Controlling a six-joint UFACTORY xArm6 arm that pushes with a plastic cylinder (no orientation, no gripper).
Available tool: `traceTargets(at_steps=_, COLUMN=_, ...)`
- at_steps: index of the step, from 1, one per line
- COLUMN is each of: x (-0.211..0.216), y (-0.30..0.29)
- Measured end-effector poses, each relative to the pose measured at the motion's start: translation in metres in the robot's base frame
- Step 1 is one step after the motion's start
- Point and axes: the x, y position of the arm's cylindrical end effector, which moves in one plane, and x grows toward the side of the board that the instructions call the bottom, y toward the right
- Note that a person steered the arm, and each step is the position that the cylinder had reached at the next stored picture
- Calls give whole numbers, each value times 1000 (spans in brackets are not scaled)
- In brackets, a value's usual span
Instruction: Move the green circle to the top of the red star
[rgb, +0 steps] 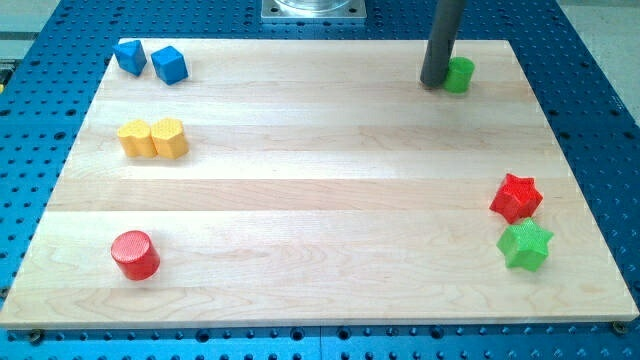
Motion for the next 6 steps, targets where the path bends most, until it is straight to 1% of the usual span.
traceTargets(at_steps=1, x=-24, y=21)
traceTargets(at_steps=2, x=7, y=54)
traceTargets(at_steps=3, x=71, y=52)
traceTargets(at_steps=4, x=68, y=54)
traceTargets(at_steps=5, x=58, y=82)
traceTargets(at_steps=6, x=110, y=70)
